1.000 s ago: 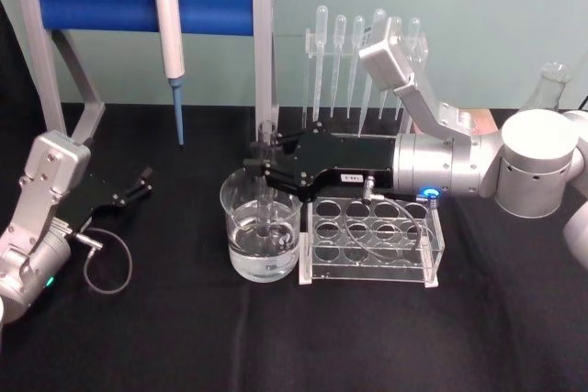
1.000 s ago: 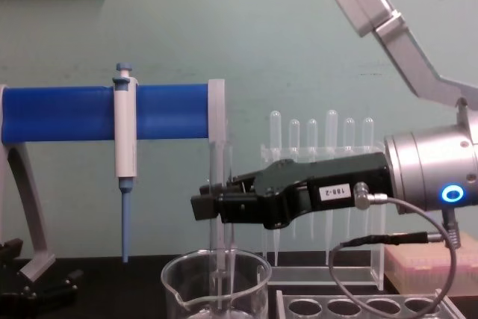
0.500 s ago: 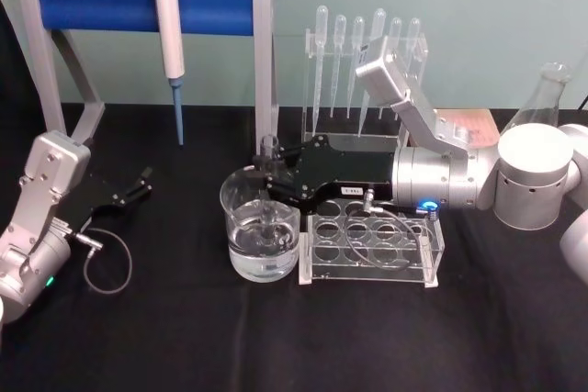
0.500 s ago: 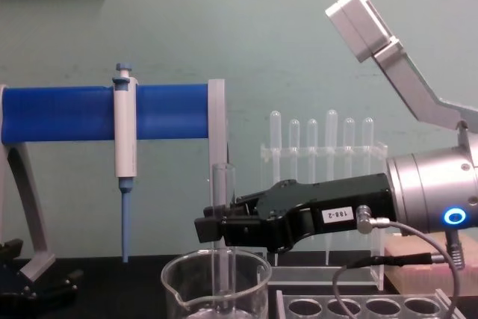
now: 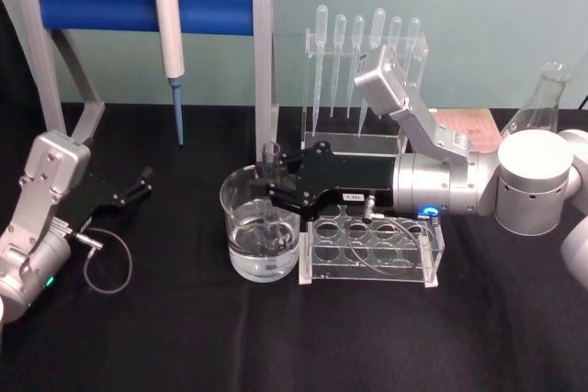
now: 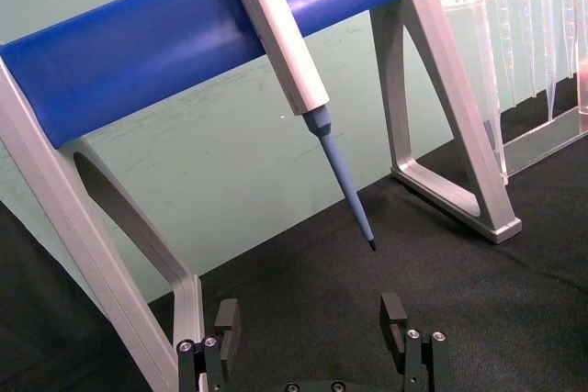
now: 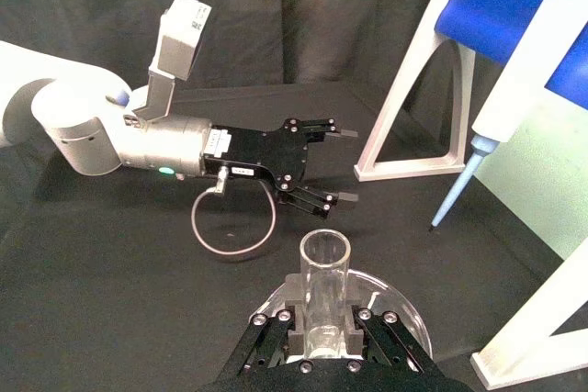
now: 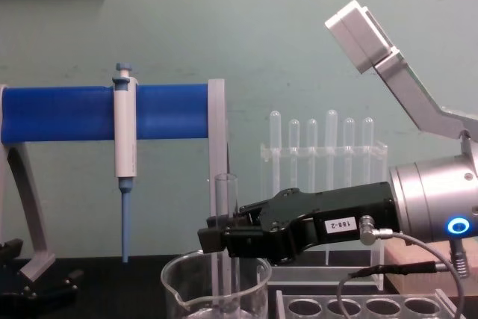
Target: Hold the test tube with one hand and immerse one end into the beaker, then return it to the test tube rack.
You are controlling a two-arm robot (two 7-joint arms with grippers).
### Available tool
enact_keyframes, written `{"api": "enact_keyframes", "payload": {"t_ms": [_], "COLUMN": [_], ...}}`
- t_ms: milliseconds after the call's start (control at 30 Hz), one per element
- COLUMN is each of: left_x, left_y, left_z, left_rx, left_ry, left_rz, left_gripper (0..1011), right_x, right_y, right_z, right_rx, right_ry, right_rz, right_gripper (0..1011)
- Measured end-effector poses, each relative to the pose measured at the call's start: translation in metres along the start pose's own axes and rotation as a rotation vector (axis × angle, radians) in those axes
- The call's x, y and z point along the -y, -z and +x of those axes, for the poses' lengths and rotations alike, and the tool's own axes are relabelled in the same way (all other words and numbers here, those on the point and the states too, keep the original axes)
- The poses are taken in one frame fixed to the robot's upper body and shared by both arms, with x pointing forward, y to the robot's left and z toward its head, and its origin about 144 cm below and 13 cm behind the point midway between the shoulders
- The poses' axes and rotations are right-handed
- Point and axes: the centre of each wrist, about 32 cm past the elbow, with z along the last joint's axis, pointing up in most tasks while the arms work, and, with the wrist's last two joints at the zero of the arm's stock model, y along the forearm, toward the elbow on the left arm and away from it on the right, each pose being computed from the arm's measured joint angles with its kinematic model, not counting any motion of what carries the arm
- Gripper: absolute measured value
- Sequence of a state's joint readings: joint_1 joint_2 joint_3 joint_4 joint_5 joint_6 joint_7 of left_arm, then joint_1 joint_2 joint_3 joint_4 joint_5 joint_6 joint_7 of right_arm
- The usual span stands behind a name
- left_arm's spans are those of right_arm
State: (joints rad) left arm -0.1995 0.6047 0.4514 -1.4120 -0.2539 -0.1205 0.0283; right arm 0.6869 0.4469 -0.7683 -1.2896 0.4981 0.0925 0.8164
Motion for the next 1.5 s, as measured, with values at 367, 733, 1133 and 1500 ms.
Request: {"api": "enact_keyframes", "payload": {"t_ms": [367, 733, 1133, 1500], "left_x": [0.0, 0.0, 0.0, 0.0], "left_y": [0.0, 0.0, 0.0, 0.0], "left_z": [0.0, 0.0, 0.0, 0.0], "left_rx": [0.0, 0.0, 0.0, 0.0], "left_ry": [0.0, 0.0, 0.0, 0.0], "left_rz": [0.0, 0.0, 0.0, 0.0], "left_gripper": [1000, 1000, 1000, 1000], "right_x": [-0.0001, -0.0001, -0.0001, -0.0001], "right_y": [0.003, 0.0025, 0.002, 0.002], "right_z": [-0.0002, -0.0002, -0.0001, -0.0001], "right_rx": [-0.001, 0.0, 0.0, 0.0], "right_ry": [0.015, 0.013, 0.012, 0.011], "right_rz": [0.004, 0.003, 0.002, 0.002], "right_gripper": [225, 226, 225, 225]}}
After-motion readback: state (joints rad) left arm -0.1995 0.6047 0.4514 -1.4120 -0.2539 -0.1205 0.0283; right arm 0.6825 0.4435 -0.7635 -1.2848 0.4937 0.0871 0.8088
